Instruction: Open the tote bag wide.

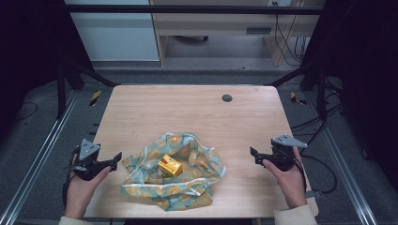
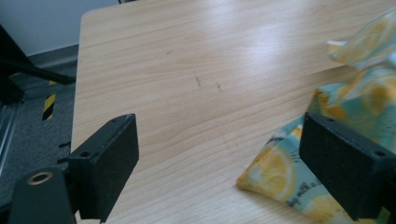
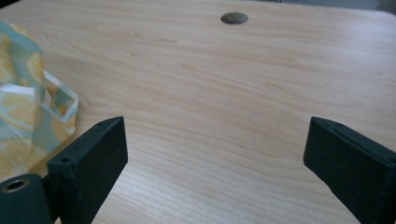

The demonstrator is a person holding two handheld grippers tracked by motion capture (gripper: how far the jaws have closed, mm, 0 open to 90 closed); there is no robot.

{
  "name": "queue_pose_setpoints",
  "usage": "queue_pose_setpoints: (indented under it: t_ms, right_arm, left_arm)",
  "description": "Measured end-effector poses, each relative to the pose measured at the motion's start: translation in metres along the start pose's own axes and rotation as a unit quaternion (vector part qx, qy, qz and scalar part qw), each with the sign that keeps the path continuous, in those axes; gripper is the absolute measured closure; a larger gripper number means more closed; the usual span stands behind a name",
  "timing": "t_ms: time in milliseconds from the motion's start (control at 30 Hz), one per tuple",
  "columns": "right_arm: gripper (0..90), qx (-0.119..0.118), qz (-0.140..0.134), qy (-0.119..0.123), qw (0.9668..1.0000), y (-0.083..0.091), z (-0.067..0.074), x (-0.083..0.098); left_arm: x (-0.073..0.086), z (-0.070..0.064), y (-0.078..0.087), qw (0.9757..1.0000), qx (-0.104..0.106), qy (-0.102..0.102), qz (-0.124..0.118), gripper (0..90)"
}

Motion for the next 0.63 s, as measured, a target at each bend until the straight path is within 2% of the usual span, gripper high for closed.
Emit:
queue_pose_setpoints:
  t_ms: [200,267,367,400,467,633]
  right_arm:
    - [6.0,0.005,0.039,0.003,0.9992,-0.011,-0.009,0.012]
    - [6.1,0.005,0.055,0.001,0.9985,-0.015,-0.011,0.016]
    - [6.1,-0.002,0.071,0.002,0.9975,-0.019,-0.012,0.02]
    - [6.2,-0.004,0.078,-0.003,0.9969,-0.02,-0.011,0.021]
    - [6.3,-0.008,0.085,0.001,0.9964,-0.022,-0.009,0.023]
    - [6.8,-0.018,0.083,0.012,0.9963,-0.021,-0.004,0.021]
  left_arm:
    - [0.01,0.012,-0.013,0.9991,-0.007,0.012,0.04,10.8]
    - [0.013,0.013,-0.016,0.9986,-0.004,0.013,0.052,10.2]
    - [0.015,0.008,-0.019,0.9976,0.002,0.004,0.069,9.5]
    - [0.015,0.007,-0.02,0.9975,0.005,0.003,0.071,9.1]
    - [0.015,0.003,-0.021,0.997,0.012,-0.007,0.076,8.1]
    - [0.013,-0.002,-0.02,0.9969,0.017,-0.016,0.075,7.0]
Point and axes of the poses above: each handheld gripper's, and its own axes: y roughly backward along the jaws, x roughly out of its underside, z roughly to its left, the point moved 2 cm from there along -y, roughly forward along the jaws, and after that the axes turned 3 degrees about x, right-handed, at the moved point
